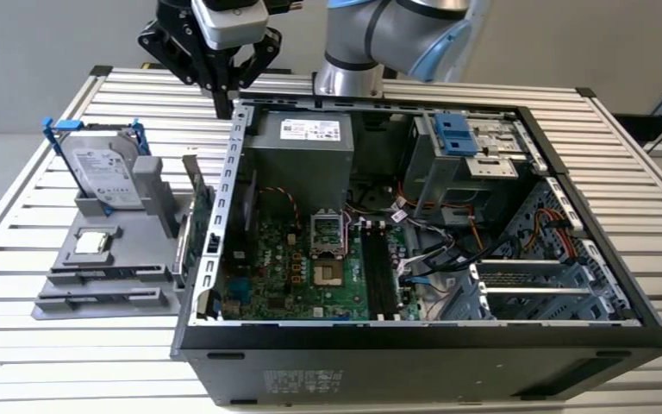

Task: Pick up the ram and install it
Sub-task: 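Reach for the ram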

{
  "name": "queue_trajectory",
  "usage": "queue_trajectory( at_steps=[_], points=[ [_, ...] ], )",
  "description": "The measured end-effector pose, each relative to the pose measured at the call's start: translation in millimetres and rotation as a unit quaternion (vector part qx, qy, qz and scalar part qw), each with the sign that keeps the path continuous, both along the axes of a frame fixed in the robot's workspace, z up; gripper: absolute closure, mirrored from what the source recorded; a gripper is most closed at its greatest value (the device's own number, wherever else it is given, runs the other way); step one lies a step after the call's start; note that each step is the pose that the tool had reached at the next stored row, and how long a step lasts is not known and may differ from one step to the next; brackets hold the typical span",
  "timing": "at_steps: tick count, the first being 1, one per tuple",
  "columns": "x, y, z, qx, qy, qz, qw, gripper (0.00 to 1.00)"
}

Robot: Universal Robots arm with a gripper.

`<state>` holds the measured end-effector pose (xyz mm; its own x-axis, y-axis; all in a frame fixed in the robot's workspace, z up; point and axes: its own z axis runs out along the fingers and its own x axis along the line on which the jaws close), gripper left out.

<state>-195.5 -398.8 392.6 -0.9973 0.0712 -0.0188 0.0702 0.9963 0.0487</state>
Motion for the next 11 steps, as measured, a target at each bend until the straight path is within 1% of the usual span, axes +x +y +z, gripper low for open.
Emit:
queue_trajectory(
  at_steps=[11],
  points=[
    [-2.8,0.0,0.0,0.0000,0.0000,0.000,1.0000,1.00]
  ],
)
